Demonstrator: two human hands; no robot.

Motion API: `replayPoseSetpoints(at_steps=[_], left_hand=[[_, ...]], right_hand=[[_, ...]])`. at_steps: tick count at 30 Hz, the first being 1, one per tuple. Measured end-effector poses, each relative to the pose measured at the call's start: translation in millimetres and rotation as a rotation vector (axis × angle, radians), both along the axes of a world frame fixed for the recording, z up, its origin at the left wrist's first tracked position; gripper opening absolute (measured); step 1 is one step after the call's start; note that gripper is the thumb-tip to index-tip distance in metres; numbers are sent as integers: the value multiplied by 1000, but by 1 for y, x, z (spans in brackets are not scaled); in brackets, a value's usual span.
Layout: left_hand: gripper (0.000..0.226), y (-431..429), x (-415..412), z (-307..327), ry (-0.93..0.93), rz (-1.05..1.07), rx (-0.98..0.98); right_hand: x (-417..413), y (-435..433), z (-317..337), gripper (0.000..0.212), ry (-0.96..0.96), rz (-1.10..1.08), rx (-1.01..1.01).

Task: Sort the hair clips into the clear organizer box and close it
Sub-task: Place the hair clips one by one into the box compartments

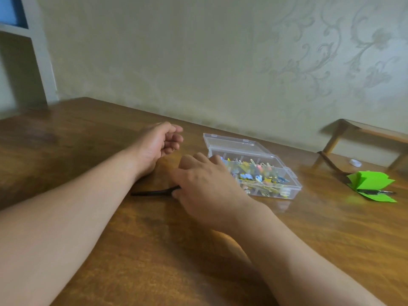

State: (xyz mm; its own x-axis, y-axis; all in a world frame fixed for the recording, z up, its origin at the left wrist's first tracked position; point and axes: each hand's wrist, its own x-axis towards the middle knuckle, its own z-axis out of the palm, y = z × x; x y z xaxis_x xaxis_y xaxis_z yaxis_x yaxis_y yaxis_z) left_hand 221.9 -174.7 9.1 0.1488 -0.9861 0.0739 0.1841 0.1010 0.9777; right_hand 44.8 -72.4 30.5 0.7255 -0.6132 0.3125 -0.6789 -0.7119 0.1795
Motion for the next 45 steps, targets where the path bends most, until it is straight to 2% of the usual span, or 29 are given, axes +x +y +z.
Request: replayPoseSetpoints(at_steps=[3, 8, 13, 16, 22, 24, 27, 30, 37, 42, 45], left_hand=[[27, -1, 2, -1, -1, -11, 6], [25, -3, 3, -1, 20, -10, 17], [27, -3, 1, -2, -31, 27, 39], [29, -1, 4, -2, -35, -39, 15], [29, 6, 0, 4, -24, 0, 20], [30, 6, 0, 3, -40, -2, 12], [30, 7, 0, 2, -63, -7, -5], [29, 7, 0, 2, -80, -19, -12], [29, 9, -1, 2, -88, -16, -11], [30, 10, 0, 3, -97, -17, -9], [29, 11, 1, 3, -118, -20, -11]], right_hand=[[-3, 8, 2, 13, -60, 2, 87], [-22, 4, 18, 10, -359, -24, 448], [-41, 0, 33, 26, -588, 28, 572], [-51, -7, 38, 33, -687, 10, 618], [-89, -39, 47, 16, -977, -39, 771], [-104, -48, 44, 18, -1052, -65, 740], [-121, -59, 38, 27, -955, -212, 564], [-127, -63, 34, 19, -738, -368, 446], [-126, -65, 23, 16, -327, -348, 193], [-115, -62, 18, 14, -221, -335, 113], [-111, -61, 16, 10, -233, -334, 105]])
